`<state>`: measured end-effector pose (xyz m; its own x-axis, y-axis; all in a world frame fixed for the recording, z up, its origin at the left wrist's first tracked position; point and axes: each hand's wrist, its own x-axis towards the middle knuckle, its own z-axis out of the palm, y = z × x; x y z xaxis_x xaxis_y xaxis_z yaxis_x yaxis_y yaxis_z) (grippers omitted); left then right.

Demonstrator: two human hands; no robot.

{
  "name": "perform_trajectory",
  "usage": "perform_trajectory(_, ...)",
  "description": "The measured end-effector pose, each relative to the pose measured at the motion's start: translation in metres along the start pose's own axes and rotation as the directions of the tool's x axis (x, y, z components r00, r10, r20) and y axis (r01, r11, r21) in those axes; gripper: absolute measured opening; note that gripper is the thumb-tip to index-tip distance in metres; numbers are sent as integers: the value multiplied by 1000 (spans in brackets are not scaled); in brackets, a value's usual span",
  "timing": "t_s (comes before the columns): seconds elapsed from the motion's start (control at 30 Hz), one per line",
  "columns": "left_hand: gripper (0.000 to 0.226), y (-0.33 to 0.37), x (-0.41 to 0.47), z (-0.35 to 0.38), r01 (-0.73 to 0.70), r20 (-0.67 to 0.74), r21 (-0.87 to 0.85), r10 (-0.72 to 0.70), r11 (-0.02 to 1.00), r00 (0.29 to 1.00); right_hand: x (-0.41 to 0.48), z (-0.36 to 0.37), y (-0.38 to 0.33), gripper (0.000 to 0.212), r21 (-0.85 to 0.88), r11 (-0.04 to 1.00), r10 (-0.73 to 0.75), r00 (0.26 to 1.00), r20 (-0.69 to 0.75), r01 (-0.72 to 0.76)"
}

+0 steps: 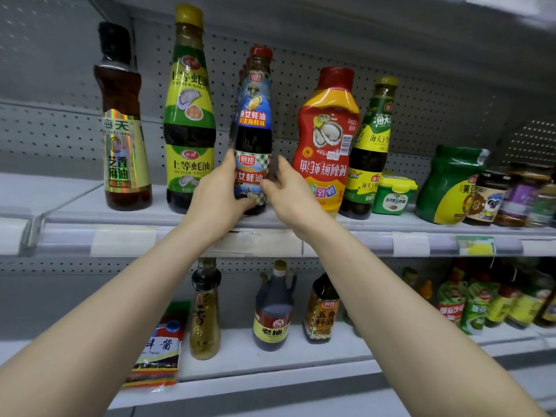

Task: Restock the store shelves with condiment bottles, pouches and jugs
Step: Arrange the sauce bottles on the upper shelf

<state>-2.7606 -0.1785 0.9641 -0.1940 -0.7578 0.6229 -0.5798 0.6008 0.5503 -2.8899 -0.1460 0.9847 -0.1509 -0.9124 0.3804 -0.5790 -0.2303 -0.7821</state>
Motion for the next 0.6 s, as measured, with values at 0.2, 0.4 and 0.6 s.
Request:
perform_trajectory(0.2,75,25,-28,5,-107,-208,8,106,994,972,-35,-26,4,65,48,994,-97,995,-21,98)
perform_trajectory(0.4,56,85,-51,42,-166,-130,-178,144,970,981,-87,-92,28,53,59,985,-161,986,-53,164)
perform_trajectory(0.6,57,171,-88,131,-144,30,-320,162,937,986,-155,-204,95,45,-130,989,-88,988,-130,71)
